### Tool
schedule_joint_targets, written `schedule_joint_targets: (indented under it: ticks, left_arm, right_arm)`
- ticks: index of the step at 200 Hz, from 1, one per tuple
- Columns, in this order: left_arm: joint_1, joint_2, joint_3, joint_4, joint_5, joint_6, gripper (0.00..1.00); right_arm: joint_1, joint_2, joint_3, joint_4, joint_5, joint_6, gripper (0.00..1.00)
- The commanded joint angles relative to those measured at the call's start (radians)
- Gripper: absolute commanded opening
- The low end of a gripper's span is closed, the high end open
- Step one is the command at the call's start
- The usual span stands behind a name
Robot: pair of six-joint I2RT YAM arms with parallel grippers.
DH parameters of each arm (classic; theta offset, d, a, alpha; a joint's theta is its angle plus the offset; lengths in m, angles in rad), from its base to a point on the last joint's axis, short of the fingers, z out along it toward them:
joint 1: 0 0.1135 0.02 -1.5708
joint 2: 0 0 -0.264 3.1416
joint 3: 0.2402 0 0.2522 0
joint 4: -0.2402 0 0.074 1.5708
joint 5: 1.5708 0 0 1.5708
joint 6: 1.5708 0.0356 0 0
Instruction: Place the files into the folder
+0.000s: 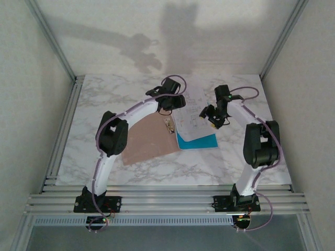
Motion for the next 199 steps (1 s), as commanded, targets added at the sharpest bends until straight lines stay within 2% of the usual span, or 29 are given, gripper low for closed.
schedule_joint_targets:
  ticks: [1, 73, 127, 199]
  left_arm:
    - [0.019, 0.077, 0.049, -0.044, 0.043, -0.01, 0.56]
    - [0.023, 0.082, 0.007, -0.037, -0.012, -0.011, 0.55]
    - [0.023, 0.114, -0.014, -0.014, 0.018, -0.013, 0.54]
    - [0.015, 0.121, -0.019, 0.003, 0.049, -0.015, 0.35]
  right_arm:
    - [-0.008, 0.065, 0.073, -0.006, -0.005, 0.017, 0.59]
    - [-0.031, 0.232, 0.217, -0.052, 0.026, 0.024, 0.56]
    - [-0.03, 0.299, 0.23, -0.056, 0.006, 0.03, 0.55]
    - [-0.026, 0.294, 0.187, -0.024, -0.041, 0.024, 0.56]
